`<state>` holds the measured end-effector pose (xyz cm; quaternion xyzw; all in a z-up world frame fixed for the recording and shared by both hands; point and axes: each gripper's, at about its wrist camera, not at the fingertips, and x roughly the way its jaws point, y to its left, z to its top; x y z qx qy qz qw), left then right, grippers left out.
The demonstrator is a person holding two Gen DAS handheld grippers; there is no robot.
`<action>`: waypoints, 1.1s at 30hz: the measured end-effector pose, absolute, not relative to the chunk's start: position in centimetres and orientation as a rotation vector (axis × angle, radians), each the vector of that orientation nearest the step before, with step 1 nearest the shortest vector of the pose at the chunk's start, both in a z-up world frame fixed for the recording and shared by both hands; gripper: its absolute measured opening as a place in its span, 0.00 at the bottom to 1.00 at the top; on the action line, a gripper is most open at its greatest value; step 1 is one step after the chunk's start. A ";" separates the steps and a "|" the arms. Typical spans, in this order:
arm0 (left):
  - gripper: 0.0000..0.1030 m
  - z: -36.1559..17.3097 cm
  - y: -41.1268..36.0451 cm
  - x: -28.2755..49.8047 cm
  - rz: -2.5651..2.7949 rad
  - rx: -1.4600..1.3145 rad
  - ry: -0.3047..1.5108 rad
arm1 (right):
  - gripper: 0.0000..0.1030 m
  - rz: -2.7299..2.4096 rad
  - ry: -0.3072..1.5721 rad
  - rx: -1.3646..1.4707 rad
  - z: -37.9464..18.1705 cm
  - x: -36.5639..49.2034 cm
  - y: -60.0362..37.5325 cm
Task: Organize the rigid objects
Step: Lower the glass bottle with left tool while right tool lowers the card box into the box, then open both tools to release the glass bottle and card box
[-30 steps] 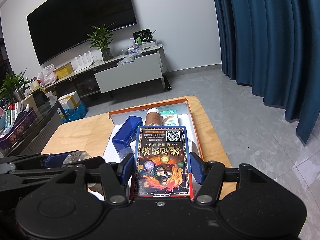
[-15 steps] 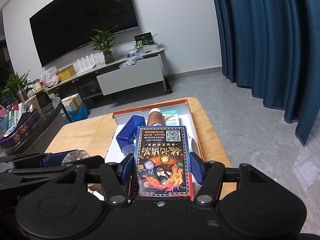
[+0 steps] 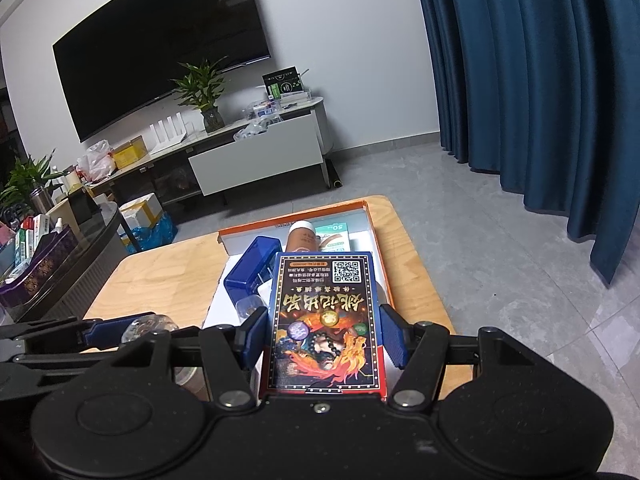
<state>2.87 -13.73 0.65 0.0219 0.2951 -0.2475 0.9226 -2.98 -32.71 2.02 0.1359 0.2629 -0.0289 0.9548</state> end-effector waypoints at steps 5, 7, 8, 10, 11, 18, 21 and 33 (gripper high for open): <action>0.49 0.6 -13.9 3.3 -0.513 0.050 0.608 | 0.69 -0.052 0.537 0.274 2.0 -2.5 -32.8; 0.49 0.6 -14.0 3.5 -0.516 0.051 0.611 | 0.69 -0.047 0.540 0.272 2.1 -1.9 -32.9; 0.49 0.6 -14.0 3.4 -0.516 0.053 0.610 | 0.69 -0.044 0.542 0.271 2.1 -1.6 -32.9; 0.49 0.5 -14.0 3.4 -0.517 0.055 0.612 | 0.69 -0.036 0.548 0.272 2.2 -0.8 -33.0; 0.49 0.5 -14.0 3.5 -0.517 0.055 0.614 | 0.69 -0.032 0.550 0.272 2.2 -0.5 -33.0; 0.49 0.4 -13.9 3.7 -0.513 0.053 0.621 | 0.69 -0.017 0.569 0.265 2.1 2.2 -33.1; 0.49 0.4 -13.9 3.9 -0.508 0.048 0.632 | 0.69 -0.015 0.576 0.260 2.1 3.1 -33.0; 0.49 0.2 -13.8 4.3 -0.503 0.043 0.661 | 0.69 -0.015 0.605 0.235 1.5 6.0 -32.6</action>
